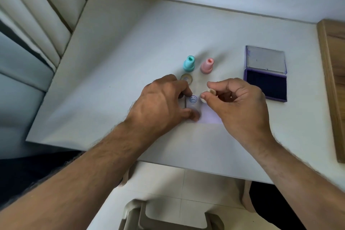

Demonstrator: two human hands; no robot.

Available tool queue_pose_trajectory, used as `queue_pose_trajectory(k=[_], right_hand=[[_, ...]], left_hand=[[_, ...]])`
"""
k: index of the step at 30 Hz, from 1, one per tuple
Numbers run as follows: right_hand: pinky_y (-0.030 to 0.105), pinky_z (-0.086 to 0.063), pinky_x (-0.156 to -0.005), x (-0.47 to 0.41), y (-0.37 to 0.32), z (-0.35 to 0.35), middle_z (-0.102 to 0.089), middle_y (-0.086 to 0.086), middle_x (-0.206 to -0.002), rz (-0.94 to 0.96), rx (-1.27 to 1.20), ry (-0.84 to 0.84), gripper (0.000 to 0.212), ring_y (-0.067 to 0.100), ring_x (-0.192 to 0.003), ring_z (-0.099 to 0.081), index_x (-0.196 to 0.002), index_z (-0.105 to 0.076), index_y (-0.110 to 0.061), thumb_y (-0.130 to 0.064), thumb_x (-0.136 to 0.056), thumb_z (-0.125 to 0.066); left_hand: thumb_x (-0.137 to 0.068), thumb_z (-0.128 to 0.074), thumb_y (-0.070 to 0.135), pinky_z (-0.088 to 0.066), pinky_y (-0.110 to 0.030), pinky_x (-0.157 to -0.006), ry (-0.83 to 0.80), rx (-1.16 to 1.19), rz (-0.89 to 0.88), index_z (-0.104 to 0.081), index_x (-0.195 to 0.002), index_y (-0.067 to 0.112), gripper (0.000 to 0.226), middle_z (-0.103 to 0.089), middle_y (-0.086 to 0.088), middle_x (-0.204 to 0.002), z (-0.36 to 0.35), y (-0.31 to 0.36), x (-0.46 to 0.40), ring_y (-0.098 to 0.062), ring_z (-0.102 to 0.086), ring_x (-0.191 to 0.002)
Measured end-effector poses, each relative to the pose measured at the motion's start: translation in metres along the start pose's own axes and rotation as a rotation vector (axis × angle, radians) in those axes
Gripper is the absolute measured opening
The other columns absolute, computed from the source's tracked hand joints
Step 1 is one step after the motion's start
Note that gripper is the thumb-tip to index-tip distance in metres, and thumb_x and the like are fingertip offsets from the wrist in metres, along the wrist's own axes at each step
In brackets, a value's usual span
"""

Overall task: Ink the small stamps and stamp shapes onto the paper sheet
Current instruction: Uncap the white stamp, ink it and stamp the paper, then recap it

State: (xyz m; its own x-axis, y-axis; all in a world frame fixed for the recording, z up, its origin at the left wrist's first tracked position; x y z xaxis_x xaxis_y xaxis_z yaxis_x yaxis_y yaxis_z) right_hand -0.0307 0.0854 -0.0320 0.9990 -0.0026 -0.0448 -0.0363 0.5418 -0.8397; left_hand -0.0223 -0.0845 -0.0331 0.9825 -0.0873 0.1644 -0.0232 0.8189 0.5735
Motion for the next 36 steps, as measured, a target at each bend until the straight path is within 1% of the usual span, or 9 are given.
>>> queue_pose_trajectory(k=[3,10,16,18,22,26,28,32,36], right_hand=[[0.019,-0.057,-0.069,0.0,0.0,-0.002,-0.072,-0.003,-0.086,0.038,0.032,0.011,0.026,0.01,-0.074,-0.068,-0.101,-0.075,-0.017,-0.022,-0.076,-0.081],[0.015,-0.055,-0.069,-0.001,0.0,-0.003,-0.072,-0.003,-0.086,0.077,0.052,0.014,0.026,0.006,-0.073,-0.067,-0.101,-0.075,-0.016,-0.022,-0.076,-0.081],[0.011,-0.053,-0.066,0.0,-0.008,-0.005,-0.07,-0.002,-0.079,0.146,0.144,0.005,0.028,0.005,-0.067,-0.065,-0.098,-0.077,-0.013,-0.021,-0.071,-0.085],[0.016,-0.055,-0.066,0.001,-0.012,-0.004,-0.07,0.001,-0.078,0.186,0.211,-0.008,0.029,0.008,-0.065,-0.064,-0.098,-0.077,-0.011,-0.021,-0.072,-0.085],[0.031,-0.058,-0.065,0.002,-0.019,-0.003,-0.071,0.007,-0.076,0.318,0.377,-0.047,0.028,0.018,-0.063,-0.063,-0.1,-0.077,-0.009,-0.025,-0.077,-0.08],[0.04,-0.058,-0.066,0.004,-0.02,-0.004,-0.072,0.011,-0.076,0.384,0.425,-0.084,0.034,0.025,-0.068,-0.065,-0.101,-0.076,-0.007,-0.035,-0.084,-0.066],[0.041,-0.058,-0.066,0.005,-0.019,-0.006,-0.071,0.011,-0.076,0.379,0.422,-0.083,0.031,0.026,-0.068,-0.065,-0.101,-0.076,-0.006,-0.03,-0.085,-0.065],[0.04,-0.057,-0.063,0.001,-0.016,-0.005,-0.069,0.012,-0.07,0.351,0.408,-0.069,0.017,0.027,-0.063,-0.064,-0.095,-0.077,-0.008,-0.019,-0.083,-0.073],[0.038,-0.059,-0.071,0.002,-0.018,-0.004,-0.074,0.012,-0.078,0.316,0.382,-0.085,0.02,0.026,-0.068,-0.068,-0.098,-0.077,-0.008,-0.019,-0.081,-0.076]], left_hand=[[-0.061,-0.082,0.052,-0.039,-0.021,-0.066,-0.003,0.005,0.0,-0.069,-0.093,0.032,0.04,-0.054,0.011,-0.087,0.0,-0.001,0.0,-0.009,-0.054,-0.08],[-0.062,-0.082,0.051,-0.041,-0.022,-0.068,-0.004,0.01,-0.005,-0.068,-0.093,0.031,0.04,-0.054,0.011,-0.087,-0.001,-0.001,0.0,-0.01,-0.054,-0.081],[-0.06,-0.082,0.051,-0.04,-0.022,-0.065,0.011,-0.003,-0.02,-0.069,-0.092,0.03,0.04,-0.054,0.011,-0.084,-0.001,-0.001,-0.001,-0.01,-0.054,-0.079],[-0.06,-0.082,0.051,-0.041,-0.023,-0.066,0.011,-0.002,-0.025,-0.07,-0.092,0.03,0.04,-0.055,0.011,-0.085,-0.001,-0.001,-0.001,-0.011,-0.055,-0.079],[-0.06,-0.082,0.051,-0.042,-0.024,-0.067,0.016,-0.001,-0.023,-0.07,-0.092,0.031,0.04,-0.055,0.011,-0.084,-0.001,-0.001,-0.002,-0.011,-0.055,-0.08],[-0.059,-0.083,0.051,-0.043,-0.024,-0.068,0.005,0.006,-0.017,-0.07,-0.093,0.031,0.041,-0.056,0.011,-0.085,-0.002,-0.002,-0.003,-0.01,-0.055,-0.081],[-0.059,-0.083,0.051,-0.043,-0.024,-0.067,0.001,0.01,-0.013,-0.069,-0.092,0.031,0.041,-0.056,0.011,-0.086,-0.002,-0.002,-0.004,-0.01,-0.055,-0.08],[-0.059,-0.084,0.048,-0.046,-0.026,-0.069,-0.012,0.02,0.003,-0.069,-0.091,0.03,0.04,-0.057,0.01,-0.086,-0.002,-0.001,-0.005,-0.011,-0.056,-0.08],[-0.059,-0.084,0.048,-0.047,-0.026,-0.069,-0.028,0.011,0.012,-0.068,-0.091,0.029,0.04,-0.058,0.009,-0.085,-0.001,0.0,-0.005,-0.011,-0.056,-0.08]])
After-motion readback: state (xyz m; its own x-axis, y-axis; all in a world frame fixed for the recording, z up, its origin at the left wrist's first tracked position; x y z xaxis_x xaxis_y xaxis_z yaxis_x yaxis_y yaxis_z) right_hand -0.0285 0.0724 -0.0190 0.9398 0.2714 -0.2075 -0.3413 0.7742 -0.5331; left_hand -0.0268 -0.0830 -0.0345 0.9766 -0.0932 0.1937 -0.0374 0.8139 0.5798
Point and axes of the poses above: each hand's wrist, its own x-axis away from the middle knuckle, its own z-axis out of the back of the hand, y = z × x, the point moved 4 cm from there along -x, towards the middle knuckle
